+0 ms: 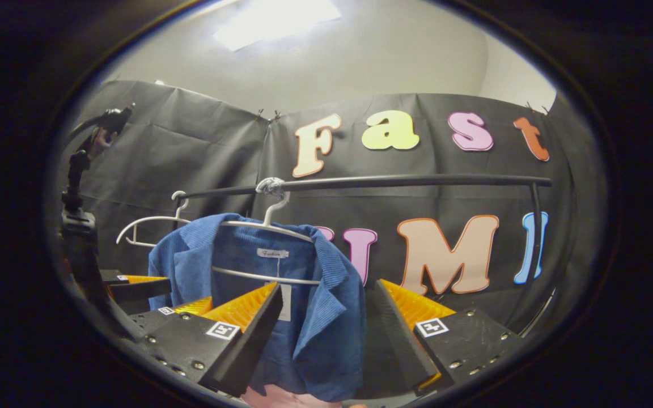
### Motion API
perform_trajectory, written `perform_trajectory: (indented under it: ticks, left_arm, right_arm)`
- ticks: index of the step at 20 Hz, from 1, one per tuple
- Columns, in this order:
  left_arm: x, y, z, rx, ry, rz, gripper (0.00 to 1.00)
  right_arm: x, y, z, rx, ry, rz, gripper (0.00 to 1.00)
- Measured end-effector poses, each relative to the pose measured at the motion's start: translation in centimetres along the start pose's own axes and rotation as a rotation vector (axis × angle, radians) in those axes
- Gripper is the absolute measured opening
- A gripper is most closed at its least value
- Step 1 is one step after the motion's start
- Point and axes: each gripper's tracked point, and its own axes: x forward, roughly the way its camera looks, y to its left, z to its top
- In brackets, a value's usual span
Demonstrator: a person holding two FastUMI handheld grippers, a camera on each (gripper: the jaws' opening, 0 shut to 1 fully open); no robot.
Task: Grasp the clothes on the hanger with both hands and then place them into the laundry hamper below.
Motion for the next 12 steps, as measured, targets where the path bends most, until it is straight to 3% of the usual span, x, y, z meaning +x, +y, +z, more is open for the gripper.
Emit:
perform_trajectory:
  ticks: [6, 9, 12]
  left_arm:
    - [2.9, -0.1, -3.8, 0.018, 0.064, 0.036, 0.95]
    - [4.3, 0.2, -5.1, 0.026, 0.086, 0.045, 0.91]
    - [4.9, 0.0, -5.2, 0.023, 0.084, 0.028, 0.71]
  right_arm:
    - [1.1, 0.0, -0.6, -0.003, 0.013, 0.017, 0.96]
    - [1.3, -0.2, -1.0, -0.012, 0.022, 0.019, 0.96]
    - [1.6, -0.3, -1.9, -0.032, 0.034, 0.024, 0.96]
